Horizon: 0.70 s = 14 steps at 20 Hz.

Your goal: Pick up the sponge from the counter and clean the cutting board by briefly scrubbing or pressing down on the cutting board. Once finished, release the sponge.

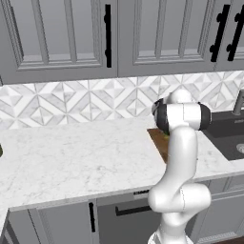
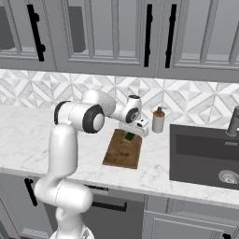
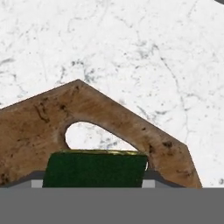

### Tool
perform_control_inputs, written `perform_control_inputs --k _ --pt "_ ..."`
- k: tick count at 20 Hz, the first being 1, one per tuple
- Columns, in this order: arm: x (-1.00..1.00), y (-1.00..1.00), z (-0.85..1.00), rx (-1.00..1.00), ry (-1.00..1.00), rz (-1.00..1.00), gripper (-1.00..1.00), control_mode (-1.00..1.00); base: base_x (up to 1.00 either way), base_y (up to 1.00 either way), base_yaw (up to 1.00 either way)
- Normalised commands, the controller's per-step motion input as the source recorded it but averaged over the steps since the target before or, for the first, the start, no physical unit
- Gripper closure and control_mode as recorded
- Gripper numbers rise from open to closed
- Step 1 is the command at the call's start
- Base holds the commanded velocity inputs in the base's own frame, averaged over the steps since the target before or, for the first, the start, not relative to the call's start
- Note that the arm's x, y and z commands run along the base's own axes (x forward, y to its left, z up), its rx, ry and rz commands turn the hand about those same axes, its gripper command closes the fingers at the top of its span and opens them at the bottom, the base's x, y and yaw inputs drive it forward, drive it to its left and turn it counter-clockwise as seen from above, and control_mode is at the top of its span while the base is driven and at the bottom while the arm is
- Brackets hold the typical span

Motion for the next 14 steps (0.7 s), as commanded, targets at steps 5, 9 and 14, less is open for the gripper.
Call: perform_control_inputs --k 5,9,14 --pt "-0.29 -0.84 -0.22 0.0 0.0 0.1 1.0 -1.0 0.0 0.0 0.0" --pt "-0.04 -0.39 -0.05 0.0 0.0 0.08 1.0 -1.0 0.0 0.0 0.0" --pt "0.73 0.24 0.0 0.0 0.07 0.0 1.0 -1.0 0.0 0.0 0.0"
